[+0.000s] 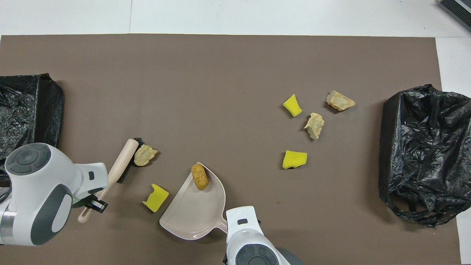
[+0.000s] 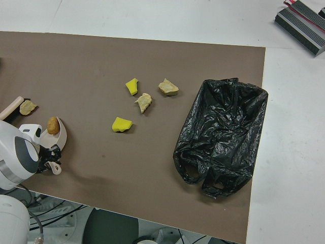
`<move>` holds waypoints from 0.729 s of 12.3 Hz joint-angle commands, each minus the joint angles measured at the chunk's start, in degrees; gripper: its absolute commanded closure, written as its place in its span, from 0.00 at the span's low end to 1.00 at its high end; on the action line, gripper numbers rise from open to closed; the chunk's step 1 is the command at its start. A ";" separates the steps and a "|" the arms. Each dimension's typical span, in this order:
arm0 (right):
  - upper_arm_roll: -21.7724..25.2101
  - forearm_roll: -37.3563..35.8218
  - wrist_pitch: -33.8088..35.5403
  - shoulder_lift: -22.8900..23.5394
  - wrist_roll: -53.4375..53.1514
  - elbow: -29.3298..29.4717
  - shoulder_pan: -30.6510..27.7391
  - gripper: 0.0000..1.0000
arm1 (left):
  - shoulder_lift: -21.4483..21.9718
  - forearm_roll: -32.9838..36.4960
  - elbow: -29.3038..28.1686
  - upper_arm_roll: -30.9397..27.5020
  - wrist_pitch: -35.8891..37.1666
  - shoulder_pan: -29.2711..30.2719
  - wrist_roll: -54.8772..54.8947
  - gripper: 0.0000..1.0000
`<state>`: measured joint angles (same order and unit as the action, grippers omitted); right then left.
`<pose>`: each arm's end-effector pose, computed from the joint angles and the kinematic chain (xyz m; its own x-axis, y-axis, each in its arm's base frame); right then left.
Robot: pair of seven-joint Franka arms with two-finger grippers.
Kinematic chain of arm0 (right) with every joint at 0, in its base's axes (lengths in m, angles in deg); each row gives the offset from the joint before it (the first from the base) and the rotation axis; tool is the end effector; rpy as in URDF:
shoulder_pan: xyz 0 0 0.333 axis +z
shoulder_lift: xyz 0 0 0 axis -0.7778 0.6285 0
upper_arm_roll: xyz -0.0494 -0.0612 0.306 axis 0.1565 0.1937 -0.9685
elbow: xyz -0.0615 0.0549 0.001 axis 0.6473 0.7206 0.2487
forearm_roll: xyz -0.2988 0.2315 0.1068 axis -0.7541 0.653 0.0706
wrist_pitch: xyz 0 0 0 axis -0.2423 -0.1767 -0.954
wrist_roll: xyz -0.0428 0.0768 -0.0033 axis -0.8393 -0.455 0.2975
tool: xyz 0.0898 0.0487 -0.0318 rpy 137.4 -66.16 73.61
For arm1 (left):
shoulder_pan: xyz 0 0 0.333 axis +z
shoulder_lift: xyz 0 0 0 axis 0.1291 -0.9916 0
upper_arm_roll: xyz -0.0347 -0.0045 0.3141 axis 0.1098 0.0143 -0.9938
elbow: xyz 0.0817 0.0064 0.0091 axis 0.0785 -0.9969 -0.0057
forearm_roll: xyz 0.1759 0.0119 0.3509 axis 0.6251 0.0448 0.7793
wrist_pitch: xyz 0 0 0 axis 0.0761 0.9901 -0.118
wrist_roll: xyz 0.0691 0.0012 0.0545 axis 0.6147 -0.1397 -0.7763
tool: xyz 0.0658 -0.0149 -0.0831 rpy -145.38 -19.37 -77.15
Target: Sweep and dump trash in bin
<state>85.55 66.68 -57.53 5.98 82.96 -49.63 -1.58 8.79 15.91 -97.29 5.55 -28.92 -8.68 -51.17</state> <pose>0.2953 0.3726 0.3792 0.5952 0.8035 -0.0103 0.7980 -0.5926 -0.1098 0.3908 -0.0596 0.3601 0.8063 -0.4504 -0.3835 -0.4813 -0.8764 0.0173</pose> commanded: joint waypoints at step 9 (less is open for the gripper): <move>-0.03 1.13 -0.73 0.26 -0.73 0.67 0.00 1.00 | 5.06 -13.93 -3.02 0.04 3.57 -29.99 -31.53 1.00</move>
<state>85.55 66.68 -57.53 6.00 82.95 -49.54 -1.59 11.77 4.33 -99.91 6.29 -27.57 -32.96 -77.57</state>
